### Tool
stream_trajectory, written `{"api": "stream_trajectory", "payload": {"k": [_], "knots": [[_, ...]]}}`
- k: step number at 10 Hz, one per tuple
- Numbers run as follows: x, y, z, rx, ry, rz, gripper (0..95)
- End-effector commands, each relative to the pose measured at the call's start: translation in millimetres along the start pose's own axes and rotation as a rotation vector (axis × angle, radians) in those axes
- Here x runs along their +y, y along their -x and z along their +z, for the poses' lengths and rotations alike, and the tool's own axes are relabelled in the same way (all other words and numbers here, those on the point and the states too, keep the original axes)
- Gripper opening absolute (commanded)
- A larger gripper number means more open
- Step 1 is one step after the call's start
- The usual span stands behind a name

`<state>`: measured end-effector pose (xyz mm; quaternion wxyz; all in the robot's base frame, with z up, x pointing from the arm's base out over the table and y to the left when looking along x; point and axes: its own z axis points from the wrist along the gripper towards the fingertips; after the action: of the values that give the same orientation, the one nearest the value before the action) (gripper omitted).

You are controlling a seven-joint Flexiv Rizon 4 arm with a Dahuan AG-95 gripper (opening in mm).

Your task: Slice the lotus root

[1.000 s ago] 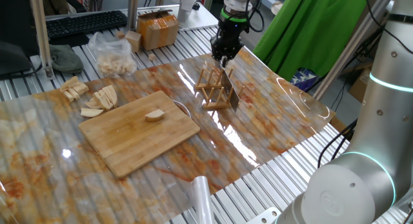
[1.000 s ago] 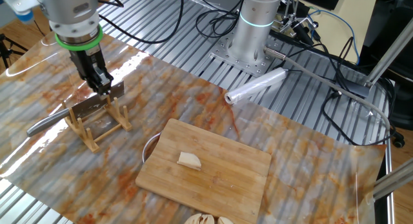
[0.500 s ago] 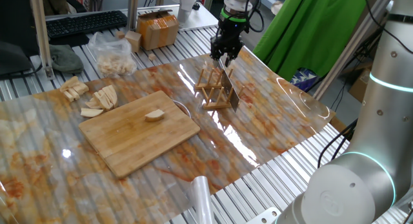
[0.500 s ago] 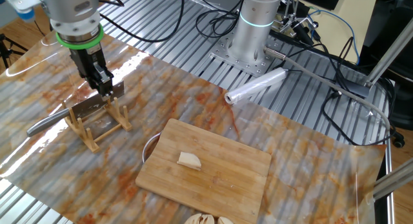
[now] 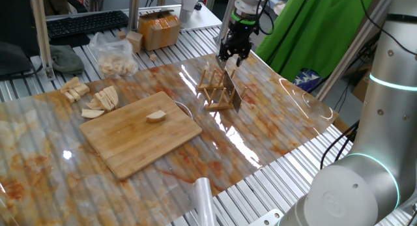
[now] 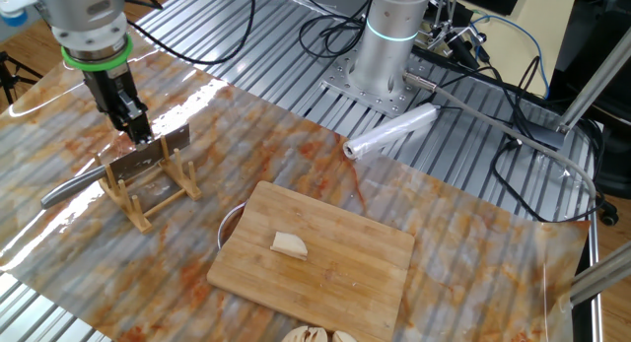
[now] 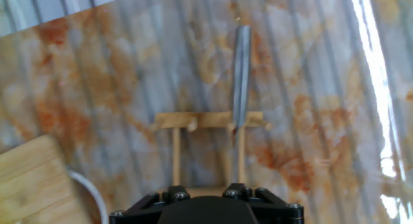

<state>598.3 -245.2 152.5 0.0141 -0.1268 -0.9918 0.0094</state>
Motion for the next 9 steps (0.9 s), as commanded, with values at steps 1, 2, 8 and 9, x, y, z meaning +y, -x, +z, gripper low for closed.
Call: {"api": "stream_trajectory", "payload": {"k": [1, 2, 8, 9], "knots": [[-5.7, 1.0, 5.5, 0.001, 0.002, 0.002, 38.0], [-6.4, 1.5, 8.6, 0.002, 0.003, 0.003, 38.0], [-9.6, 5.4, 36.7, 0.001, 0.019, -0.003, 38.0], [-9.4, 6.0, 43.7, -0.004, 0.026, -0.002, 38.0]]}}
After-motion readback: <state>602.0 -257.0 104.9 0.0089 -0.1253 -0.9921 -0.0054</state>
